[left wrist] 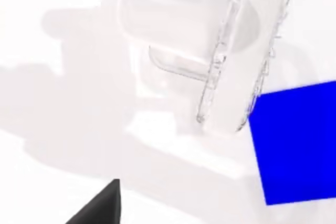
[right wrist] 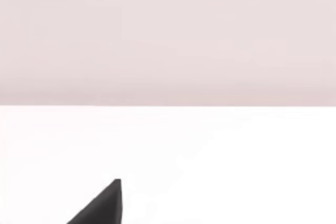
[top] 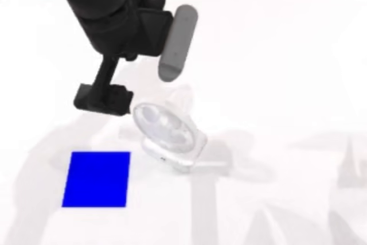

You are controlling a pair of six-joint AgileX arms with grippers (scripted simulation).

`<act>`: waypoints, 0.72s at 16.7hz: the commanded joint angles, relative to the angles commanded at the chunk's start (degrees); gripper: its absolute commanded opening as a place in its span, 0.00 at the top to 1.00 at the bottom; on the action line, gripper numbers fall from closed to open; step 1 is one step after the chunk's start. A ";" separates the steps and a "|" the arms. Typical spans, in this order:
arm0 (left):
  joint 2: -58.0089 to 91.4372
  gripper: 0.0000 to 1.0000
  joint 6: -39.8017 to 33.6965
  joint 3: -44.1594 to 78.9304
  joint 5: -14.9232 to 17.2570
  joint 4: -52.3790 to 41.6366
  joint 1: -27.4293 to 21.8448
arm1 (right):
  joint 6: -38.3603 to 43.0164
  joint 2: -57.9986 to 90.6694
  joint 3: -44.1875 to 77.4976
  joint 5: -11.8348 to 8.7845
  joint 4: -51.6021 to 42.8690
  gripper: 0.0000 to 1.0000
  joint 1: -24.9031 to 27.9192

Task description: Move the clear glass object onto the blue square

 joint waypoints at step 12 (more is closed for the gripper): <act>16.14 0.00 8.77 15.14 -1.97 -10.42 -3.14 | 0.00 0.00 0.00 0.00 0.00 0.00 0.00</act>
